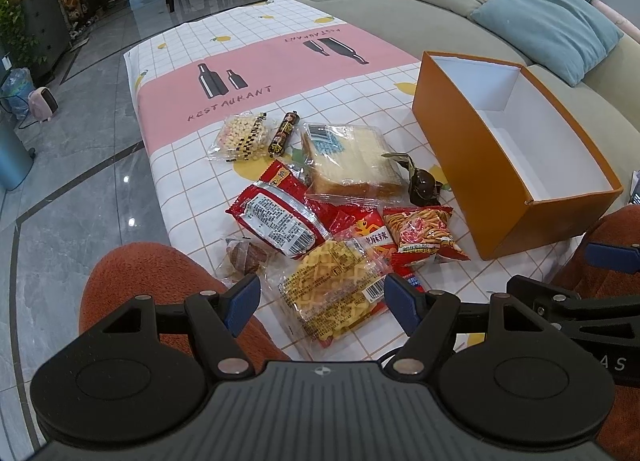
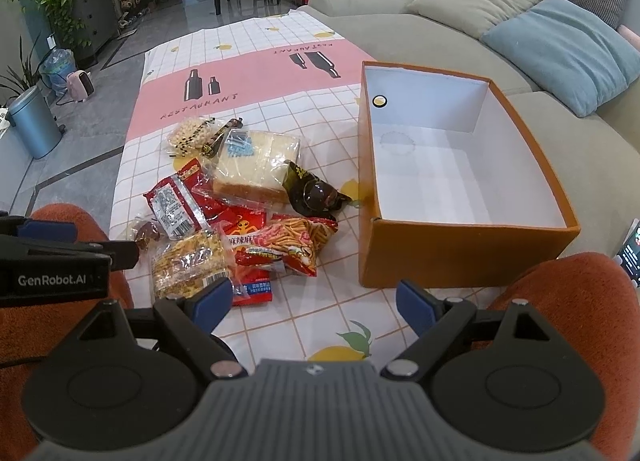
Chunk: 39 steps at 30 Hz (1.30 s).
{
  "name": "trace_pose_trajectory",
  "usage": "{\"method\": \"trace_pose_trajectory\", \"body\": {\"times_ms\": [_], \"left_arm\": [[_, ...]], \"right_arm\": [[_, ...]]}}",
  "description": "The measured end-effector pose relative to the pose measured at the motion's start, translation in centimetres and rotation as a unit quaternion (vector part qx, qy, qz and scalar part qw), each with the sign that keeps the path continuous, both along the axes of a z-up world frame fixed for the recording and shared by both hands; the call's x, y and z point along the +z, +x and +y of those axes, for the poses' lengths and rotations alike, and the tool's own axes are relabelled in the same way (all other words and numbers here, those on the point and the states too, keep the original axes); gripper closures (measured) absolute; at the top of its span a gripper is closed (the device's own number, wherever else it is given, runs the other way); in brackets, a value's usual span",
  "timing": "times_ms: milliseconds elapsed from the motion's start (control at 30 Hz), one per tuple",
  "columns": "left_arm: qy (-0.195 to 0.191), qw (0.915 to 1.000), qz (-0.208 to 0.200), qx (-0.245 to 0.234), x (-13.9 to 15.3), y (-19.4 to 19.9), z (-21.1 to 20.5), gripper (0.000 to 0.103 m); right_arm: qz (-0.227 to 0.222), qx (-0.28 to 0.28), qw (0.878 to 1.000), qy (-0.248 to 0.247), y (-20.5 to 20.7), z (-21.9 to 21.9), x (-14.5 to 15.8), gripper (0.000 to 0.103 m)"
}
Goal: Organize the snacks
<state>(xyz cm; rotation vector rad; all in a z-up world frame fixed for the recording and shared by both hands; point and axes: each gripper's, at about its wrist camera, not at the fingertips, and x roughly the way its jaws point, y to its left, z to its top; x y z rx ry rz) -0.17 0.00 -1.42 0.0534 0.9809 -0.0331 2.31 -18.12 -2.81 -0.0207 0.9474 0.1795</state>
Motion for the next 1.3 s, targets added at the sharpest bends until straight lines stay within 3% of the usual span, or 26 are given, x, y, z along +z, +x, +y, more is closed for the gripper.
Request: {"method": "trace_pose_trajectory", "body": {"times_ms": [500, 767, 967, 1033, 1200, 1300], "left_arm": [[-0.007, 0.9999, 0.003, -0.012, -0.1, 0.0, 0.2, 0.02], [-0.009, 0.9987, 0.026, -0.043, -0.6, 1.6, 1.4, 0.02], [-0.076, 0.994, 0.077, -0.017, -3.0, 3.9, 2.3, 0.022], [-0.075, 0.9929, 0.091, -0.011, -3.8, 4.5, 2.1, 0.022], [-0.071, 0.9909, 0.114, 0.0, -5.1, 5.6, 1.9, 0.022], [-0.058, 0.9926, 0.106, 0.002, -4.7, 5.9, 2.2, 0.023]], "right_arm": [[0.002, 0.006, 1.0, 0.007, 0.0, 0.1, -0.2, 0.016], [0.003, 0.023, 0.998, 0.059, 1.4, -0.2, -1.2, 0.036], [0.017, 0.067, 0.996, 0.054, 3.0, 1.5, -2.9, 0.048], [0.022, 0.089, 0.994, 0.054, 3.5, 2.2, -3.5, 0.056], [0.022, 0.123, 0.992, 0.033, 4.7, 3.5, -5.2, 0.056], [0.039, 0.141, 0.988, 0.051, 5.4, 3.9, -6.0, 0.057]]}}
